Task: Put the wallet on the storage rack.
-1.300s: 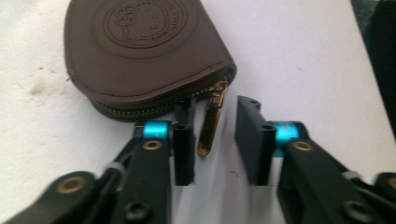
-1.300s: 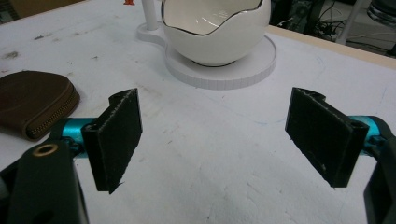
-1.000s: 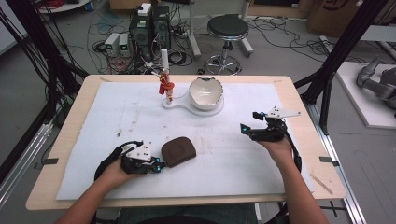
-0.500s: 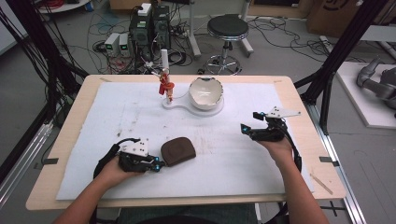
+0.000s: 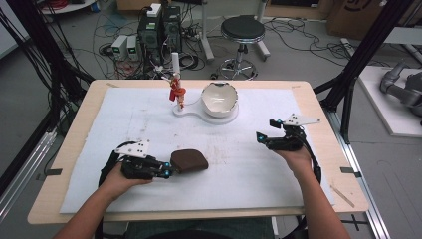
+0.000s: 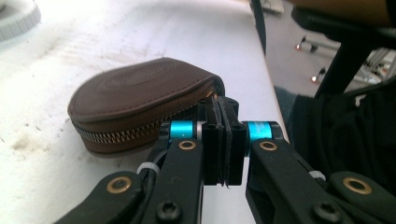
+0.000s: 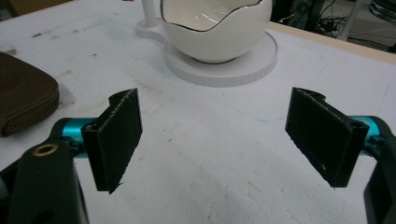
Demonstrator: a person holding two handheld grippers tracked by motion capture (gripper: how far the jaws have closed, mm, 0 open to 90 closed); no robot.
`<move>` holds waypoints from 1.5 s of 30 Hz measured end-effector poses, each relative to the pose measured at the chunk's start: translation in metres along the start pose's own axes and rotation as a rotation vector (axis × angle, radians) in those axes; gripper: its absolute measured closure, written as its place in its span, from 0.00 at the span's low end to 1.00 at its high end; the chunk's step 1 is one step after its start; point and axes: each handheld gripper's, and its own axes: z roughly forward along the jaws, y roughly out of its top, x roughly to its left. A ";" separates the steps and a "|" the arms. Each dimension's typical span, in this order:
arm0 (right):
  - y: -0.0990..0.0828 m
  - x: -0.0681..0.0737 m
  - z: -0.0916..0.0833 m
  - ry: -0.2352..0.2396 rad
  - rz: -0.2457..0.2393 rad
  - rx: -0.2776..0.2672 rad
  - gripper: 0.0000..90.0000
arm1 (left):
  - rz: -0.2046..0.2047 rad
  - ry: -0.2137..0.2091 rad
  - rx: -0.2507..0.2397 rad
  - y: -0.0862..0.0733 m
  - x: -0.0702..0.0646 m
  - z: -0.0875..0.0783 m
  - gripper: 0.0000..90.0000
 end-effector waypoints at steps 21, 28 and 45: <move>0.000 -0.001 -0.003 -0.006 0.016 -0.012 0.21 | -0.069 -0.002 -0.123 0.027 0.009 -0.014 0.98; 0.000 -0.001 -0.003 0.001 0.013 -0.012 0.21 | -0.075 0.004 -0.128 0.043 0.016 -0.014 0.98; -0.001 -0.002 -0.009 0.006 0.035 -0.015 0.21 | -0.088 0.071 -0.151 0.087 0.041 -0.007 0.98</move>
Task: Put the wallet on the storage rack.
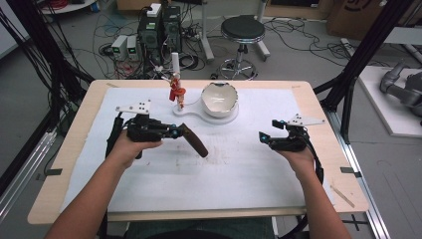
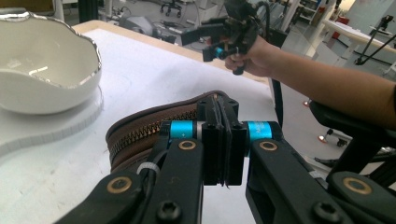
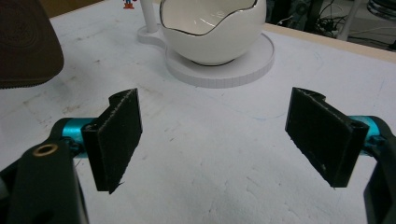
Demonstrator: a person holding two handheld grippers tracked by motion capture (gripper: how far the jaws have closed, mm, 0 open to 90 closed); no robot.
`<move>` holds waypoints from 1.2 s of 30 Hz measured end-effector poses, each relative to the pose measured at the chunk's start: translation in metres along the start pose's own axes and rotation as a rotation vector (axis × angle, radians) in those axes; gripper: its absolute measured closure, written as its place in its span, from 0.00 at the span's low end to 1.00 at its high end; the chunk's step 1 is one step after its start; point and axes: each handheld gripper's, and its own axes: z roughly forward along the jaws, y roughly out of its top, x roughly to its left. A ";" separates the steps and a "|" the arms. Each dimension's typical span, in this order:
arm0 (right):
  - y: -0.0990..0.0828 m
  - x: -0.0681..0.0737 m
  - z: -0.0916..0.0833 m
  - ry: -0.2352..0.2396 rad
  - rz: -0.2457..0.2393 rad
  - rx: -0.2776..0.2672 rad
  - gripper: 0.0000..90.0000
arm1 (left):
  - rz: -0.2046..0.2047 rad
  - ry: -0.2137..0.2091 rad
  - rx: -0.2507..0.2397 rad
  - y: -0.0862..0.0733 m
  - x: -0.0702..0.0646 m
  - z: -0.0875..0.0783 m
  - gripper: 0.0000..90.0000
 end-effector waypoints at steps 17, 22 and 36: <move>-0.009 -0.001 -0.013 -0.020 0.002 0.001 0.21 | 0.012 0.044 -0.027 0.044 0.017 0.021 0.98; -0.013 0.000 -0.016 -0.023 0.001 0.014 0.21 | 0.013 0.057 -0.037 0.058 0.025 0.030 0.98; -0.015 0.000 -0.016 -0.017 -0.002 0.025 0.21 | 0.028 0.111 -0.042 0.090 0.043 0.053 0.98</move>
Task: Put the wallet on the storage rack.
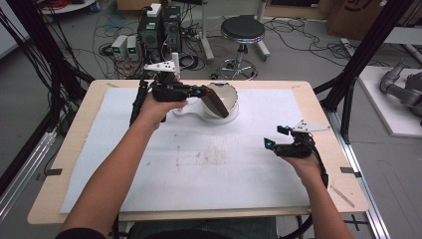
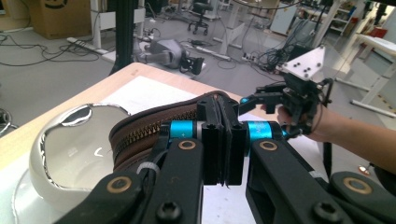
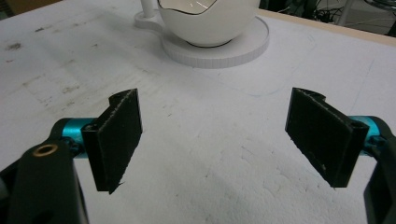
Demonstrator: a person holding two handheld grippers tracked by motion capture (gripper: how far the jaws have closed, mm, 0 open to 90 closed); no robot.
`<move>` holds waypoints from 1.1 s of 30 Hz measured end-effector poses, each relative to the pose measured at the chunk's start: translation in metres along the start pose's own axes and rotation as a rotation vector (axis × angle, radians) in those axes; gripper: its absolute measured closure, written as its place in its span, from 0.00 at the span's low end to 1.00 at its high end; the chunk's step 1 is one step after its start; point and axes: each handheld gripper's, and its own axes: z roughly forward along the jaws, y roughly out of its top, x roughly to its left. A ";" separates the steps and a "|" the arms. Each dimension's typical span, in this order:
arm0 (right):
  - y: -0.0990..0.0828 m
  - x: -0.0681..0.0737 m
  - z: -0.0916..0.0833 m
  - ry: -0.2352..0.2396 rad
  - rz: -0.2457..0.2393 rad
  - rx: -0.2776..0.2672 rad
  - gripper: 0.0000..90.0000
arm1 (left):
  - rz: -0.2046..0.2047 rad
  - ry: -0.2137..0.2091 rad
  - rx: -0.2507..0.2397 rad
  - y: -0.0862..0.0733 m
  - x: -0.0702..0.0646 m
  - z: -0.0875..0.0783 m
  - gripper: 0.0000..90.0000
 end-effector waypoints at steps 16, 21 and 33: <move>0.000 0.000 0.001 0.001 0.005 0.001 0.21 | -0.016 0.041 0.009 0.011 0.028 0.026 0.98; 0.000 -0.001 0.001 0.000 0.005 0.002 0.21 | -0.028 0.053 0.024 0.008 0.035 0.034 0.98; -0.001 -0.001 0.001 0.003 0.009 0.004 0.21 | -0.027 0.076 0.053 0.010 0.044 0.048 0.98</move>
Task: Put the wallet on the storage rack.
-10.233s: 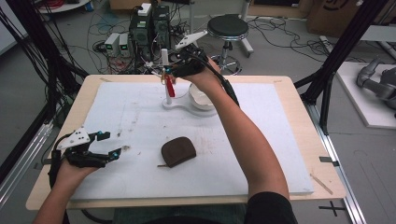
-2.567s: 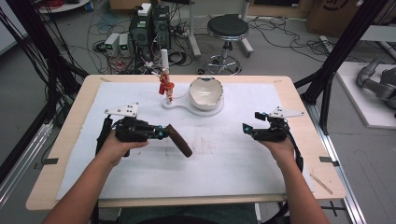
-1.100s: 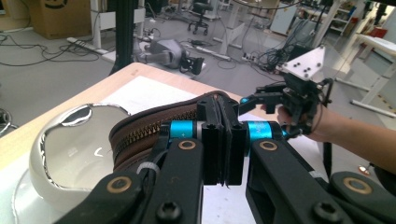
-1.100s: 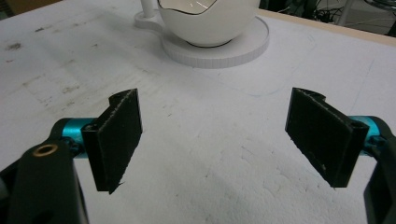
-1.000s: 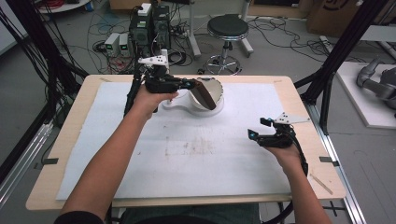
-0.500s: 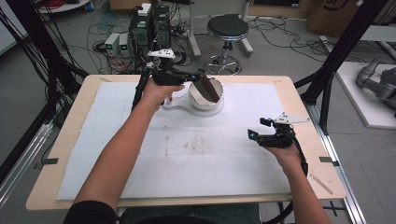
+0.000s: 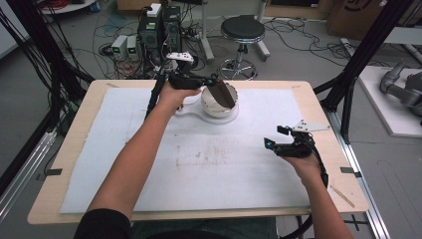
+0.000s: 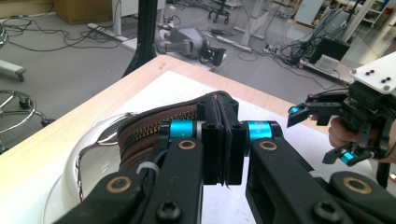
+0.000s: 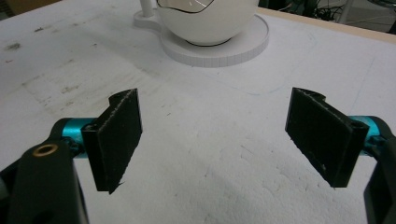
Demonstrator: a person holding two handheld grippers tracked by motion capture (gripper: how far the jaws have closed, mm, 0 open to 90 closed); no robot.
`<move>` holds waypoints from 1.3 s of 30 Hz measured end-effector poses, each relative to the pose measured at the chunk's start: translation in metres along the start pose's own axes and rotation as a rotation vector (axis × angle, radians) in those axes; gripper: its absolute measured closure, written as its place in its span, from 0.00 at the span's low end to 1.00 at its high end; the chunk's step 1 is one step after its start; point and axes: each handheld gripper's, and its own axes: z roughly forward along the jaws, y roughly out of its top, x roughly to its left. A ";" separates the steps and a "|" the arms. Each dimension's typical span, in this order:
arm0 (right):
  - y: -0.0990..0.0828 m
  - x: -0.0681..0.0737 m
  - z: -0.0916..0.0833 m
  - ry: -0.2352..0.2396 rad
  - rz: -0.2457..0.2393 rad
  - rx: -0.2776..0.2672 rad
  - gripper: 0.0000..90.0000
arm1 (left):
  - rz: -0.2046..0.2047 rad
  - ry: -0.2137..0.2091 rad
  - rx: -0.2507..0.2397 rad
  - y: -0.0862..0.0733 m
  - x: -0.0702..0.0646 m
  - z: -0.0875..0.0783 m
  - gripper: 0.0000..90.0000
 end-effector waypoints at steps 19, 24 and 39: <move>-0.001 -0.002 0.001 0.005 0.007 0.004 0.21 | -0.003 0.050 0.049 -0.007 0.006 0.013 0.98; -0.001 -0.002 0.000 0.003 0.006 0.003 0.21 | -0.009 0.057 0.048 -0.008 0.007 0.015 0.98; -0.001 -0.002 0.002 0.005 0.002 0.008 0.21 | -0.030 0.122 0.046 -0.015 0.012 0.015 0.80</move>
